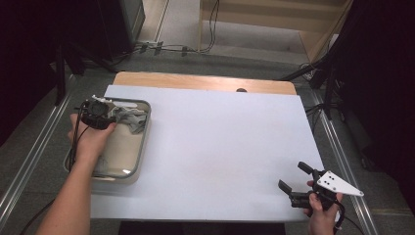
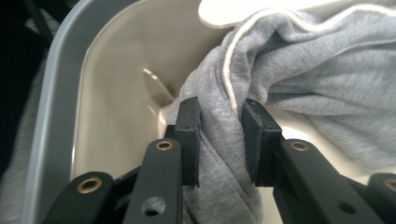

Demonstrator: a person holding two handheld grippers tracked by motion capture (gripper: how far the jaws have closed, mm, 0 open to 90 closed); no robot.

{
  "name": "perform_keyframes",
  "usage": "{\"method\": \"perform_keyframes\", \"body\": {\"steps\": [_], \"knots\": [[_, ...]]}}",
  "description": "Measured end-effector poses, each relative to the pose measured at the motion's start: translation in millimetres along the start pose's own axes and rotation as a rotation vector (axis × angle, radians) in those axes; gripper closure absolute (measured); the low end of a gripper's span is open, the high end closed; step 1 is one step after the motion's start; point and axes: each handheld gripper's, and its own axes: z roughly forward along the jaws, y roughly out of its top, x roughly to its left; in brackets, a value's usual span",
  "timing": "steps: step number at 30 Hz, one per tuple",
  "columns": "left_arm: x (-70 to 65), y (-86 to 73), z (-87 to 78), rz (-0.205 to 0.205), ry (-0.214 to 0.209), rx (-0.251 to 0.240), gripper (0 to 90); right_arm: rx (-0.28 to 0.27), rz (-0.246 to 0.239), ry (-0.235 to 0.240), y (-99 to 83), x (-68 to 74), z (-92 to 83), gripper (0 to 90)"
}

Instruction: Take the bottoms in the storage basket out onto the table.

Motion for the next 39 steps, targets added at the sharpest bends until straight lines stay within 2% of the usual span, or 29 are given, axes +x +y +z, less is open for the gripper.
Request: {"method": "perform_keyframes", "body": {"steps": [3, 5, 9, 11, 13, 15, 19, 25, 27, 29, 33, 36, 39], "knots": [[2.2, -0.6, -3.4, -0.041, -0.050, -0.015, 72.0, 0.001, 0.005, 0.000, -0.1, -0.1, 0.6, 0.0], [4.9, -1.0, -5.7, -0.069, -0.103, -0.025, 72.5, -0.001, 0.002, 0.001, -0.1, -0.1, 0.8, 0.0], [1.4, -1.3, -6.9, -0.069, -0.225, -0.022, 72.6, 0.002, 0.002, 0.002, -0.3, -0.1, 0.7, 0.0], [-1.4, -0.8, -7.0, -0.056, -0.251, -0.011, 72.1, 0.003, 0.004, 0.002, -0.3, 0.0, 1.0, 0.0], [-1.7, -0.4, -6.9, -0.062, -0.252, -0.008, 71.5, 0.006, 0.006, 0.004, -0.5, -0.1, 1.6, 0.0], [-2.4, 0.5, -6.9, -0.068, -0.243, -0.003, 69.8, 0.005, 0.002, 0.005, -0.6, -0.1, 2.3, 0.0], [-7.0, 0.4, -4.9, -0.023, -0.159, -0.007, 67.0, 0.007, 0.002, 0.004, -0.5, 0.2, 1.5, 0.0], [-0.2, 1.3, -6.7, -0.082, -0.075, -0.017, 68.4, 0.003, 0.004, 0.003, -1.1, -1.9, 1.0, 0.0], [2.9, 0.7, -7.3, -0.103, -0.073, -0.023, 68.3, 0.004, 0.004, 0.004, -1.1, -2.0, 1.3, 0.0], [2.4, 0.5, -6.7, -0.097, -0.082, -0.027, 66.1, 0.008, 0.004, 0.004, -1.0, -1.5, 1.7, 0.0], [-7.8, 0.3, -1.4, -0.021, -0.078, -0.014, 46.2, 0.010, 0.000, 0.007, -0.9, -1.1, 2.5, 0.0], [-16.4, -0.3, 4.1, 0.060, -0.037, 0.021, 36.0, 0.014, 0.004, 0.007, -1.3, -1.3, 2.8, 0.0], [-22.8, -0.8, 9.4, 0.140, 0.024, 0.064, 32.2, 0.015, 0.005, 0.006, -1.4, -1.5, 3.1, 0.0]]}}
